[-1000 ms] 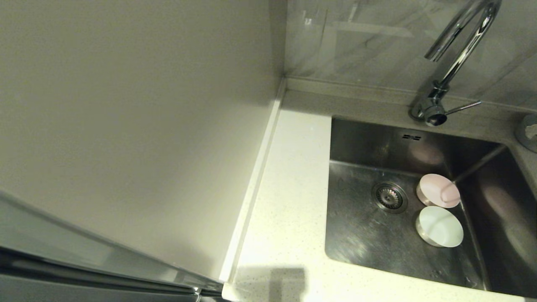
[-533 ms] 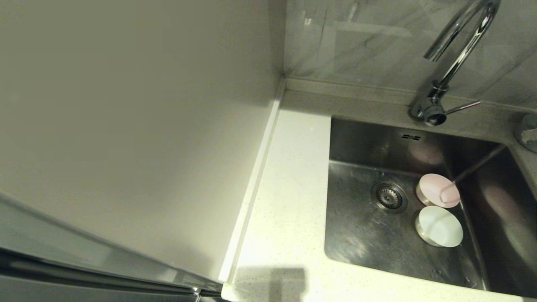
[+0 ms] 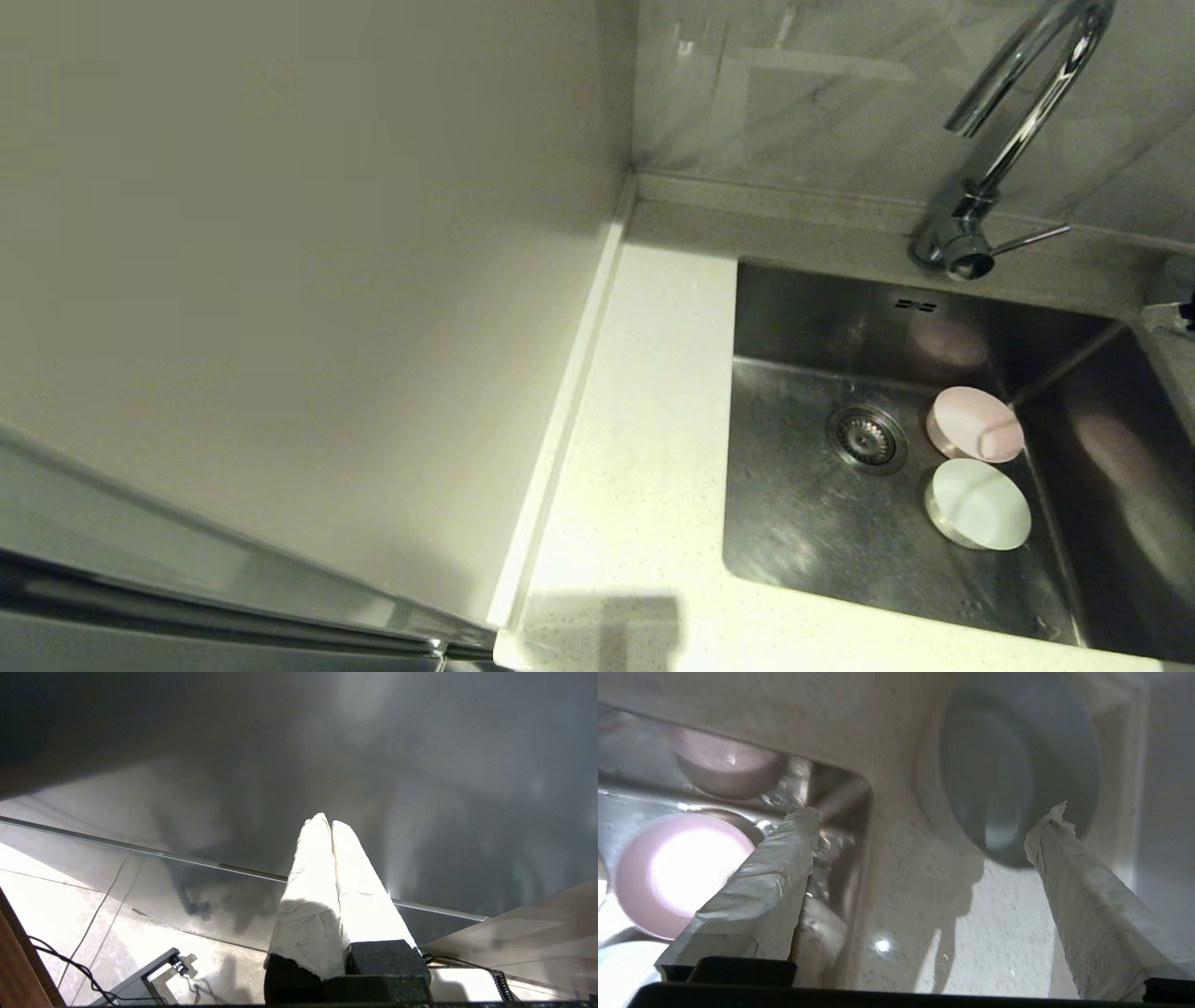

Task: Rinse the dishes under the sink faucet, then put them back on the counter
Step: Put a bowl into the sink

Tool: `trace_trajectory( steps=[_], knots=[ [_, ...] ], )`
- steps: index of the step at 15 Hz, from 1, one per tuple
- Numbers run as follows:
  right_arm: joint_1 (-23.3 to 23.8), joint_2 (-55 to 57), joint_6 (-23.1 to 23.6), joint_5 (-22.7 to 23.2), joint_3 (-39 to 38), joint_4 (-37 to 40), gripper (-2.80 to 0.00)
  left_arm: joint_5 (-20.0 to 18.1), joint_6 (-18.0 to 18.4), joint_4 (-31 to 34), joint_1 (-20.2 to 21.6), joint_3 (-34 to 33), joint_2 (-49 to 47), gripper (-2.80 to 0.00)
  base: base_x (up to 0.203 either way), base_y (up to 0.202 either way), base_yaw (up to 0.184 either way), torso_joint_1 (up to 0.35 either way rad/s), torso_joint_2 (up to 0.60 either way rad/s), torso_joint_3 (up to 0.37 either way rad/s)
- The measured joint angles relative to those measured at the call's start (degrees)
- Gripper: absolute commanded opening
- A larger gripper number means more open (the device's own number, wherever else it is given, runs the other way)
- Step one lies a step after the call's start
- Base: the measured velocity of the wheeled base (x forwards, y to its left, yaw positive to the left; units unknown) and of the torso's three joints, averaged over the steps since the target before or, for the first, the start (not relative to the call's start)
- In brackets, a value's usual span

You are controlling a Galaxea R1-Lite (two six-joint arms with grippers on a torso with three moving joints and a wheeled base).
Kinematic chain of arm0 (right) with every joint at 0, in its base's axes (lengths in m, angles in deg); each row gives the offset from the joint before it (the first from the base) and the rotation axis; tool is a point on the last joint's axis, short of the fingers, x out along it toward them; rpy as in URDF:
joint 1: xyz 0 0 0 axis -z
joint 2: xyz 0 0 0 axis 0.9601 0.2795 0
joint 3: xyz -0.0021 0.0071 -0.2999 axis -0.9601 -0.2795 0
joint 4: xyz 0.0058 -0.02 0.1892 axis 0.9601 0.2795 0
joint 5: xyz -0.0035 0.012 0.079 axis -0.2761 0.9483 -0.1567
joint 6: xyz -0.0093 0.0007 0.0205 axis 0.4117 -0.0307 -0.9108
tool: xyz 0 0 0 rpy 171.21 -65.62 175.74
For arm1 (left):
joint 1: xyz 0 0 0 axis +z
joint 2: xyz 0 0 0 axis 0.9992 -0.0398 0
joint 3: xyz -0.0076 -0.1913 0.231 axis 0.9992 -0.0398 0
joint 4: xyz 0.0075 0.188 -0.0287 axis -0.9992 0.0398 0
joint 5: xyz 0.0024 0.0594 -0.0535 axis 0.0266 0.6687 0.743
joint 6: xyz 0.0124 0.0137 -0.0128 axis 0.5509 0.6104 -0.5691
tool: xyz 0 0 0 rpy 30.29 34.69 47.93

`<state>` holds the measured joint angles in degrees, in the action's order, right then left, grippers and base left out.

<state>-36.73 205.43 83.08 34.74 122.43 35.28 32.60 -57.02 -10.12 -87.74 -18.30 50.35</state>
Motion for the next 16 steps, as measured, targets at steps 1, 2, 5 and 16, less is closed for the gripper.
trace_trajectory(
  steps=[1,2,5,16],
  knots=[
    [0.0,0.0,0.0,-0.9,-0.4,0.1,0.00,0.0,0.0,0.0,0.0,0.0,0.0,-2.80,0.000,0.000,0.000,0.000,0.00,0.000],
    [0.0,-0.1,0.0,-1.5,-0.6,0.2,0.00,0.0,0.0,0.0,0.0,0.0,0.0,-2.80,0.000,0.000,0.000,0.000,0.00,0.000],
    [0.0,-0.2,0.1,-1.7,-1.2,0.3,0.00,0.0,0.0,0.0,0.0,0.0,0.0,-2.80,0.000,0.000,0.000,0.000,0.00,0.000],
    [2.7,-2.2,3.4,-1.4,-3.8,7.6,0.00,0.0,0.0,0.0,0.0,0.0,0.0,-2.80,0.000,0.000,0.000,0.000,0.00,0.000]
  ],
)
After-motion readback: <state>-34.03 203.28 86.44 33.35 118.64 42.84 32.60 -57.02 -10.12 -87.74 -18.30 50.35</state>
